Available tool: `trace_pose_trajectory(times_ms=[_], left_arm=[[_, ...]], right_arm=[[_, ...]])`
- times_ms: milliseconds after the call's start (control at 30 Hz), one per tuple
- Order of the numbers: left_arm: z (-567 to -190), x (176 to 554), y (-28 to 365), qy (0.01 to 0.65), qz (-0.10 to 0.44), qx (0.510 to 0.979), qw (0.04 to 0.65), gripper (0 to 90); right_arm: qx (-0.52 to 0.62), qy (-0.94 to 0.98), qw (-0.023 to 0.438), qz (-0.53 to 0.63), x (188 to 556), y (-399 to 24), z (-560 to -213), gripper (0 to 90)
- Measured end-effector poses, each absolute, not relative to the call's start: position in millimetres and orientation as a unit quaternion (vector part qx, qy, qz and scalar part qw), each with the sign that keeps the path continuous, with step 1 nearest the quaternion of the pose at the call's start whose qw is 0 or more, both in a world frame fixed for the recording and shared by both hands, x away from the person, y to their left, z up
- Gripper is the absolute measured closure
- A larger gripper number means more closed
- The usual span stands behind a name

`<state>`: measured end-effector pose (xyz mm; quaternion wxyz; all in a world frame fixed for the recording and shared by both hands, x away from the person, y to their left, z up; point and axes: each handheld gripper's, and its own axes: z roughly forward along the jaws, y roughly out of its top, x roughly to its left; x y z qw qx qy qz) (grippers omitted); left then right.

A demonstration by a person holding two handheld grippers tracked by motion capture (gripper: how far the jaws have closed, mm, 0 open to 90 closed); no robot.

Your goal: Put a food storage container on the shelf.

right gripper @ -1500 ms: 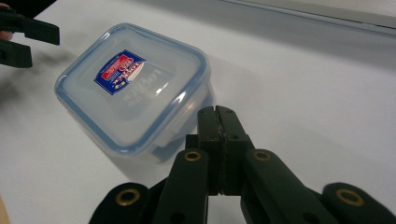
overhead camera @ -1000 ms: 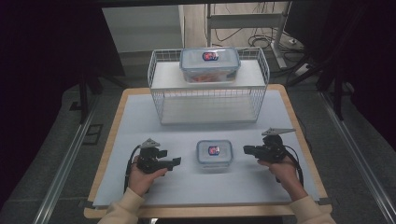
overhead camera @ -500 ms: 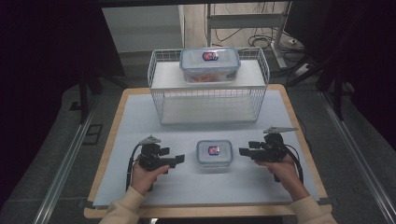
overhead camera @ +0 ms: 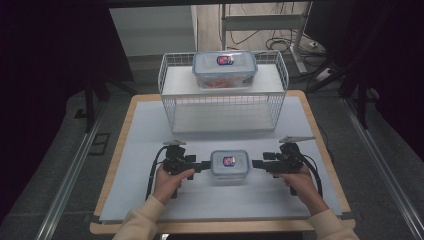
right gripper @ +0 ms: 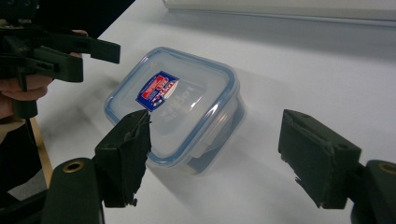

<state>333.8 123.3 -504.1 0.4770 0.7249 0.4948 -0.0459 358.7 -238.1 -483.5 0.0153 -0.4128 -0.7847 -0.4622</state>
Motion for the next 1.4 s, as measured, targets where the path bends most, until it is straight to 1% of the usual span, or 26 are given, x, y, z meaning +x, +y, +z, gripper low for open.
trace_pose_trajectory(times_ms=[433,567,867,1033,1100,1300,1400], left_arm=[[-525,354,107,0.506,-0.09,0.723,0.462,17.1],[-527,355,107,0.507,-0.101,0.721,0.462,17.8],[-531,354,104,0.507,-0.122,0.717,0.462,21.7],[-532,354,103,0.5,-0.138,0.716,0.468,29.4],[-532,353,102,0.494,-0.147,0.716,0.472,34.4],[-527,345,104,0.485,-0.132,0.72,0.479,43.3],[-524,337,102,0.478,-0.111,0.728,0.479,44.5]], right_arm=[[-0.423,-0.784,0.051,-0.451,373,-218,-501,24.4],[-0.43,-0.777,0.073,-0.453,377,-213,-507,24.3],[-0.429,-0.781,0.088,-0.446,379,-204,-514,25.7],[-0.432,-0.779,0.106,-0.443,379,-204,-517,31.8],[-0.431,-0.779,0.112,-0.442,379,-204,-517,33.3],[-0.432,-0.774,0.116,-0.449,375,-210,-513,44.4],[-0.431,-0.769,0.115,-0.457,369,-213,-512,47.6]])
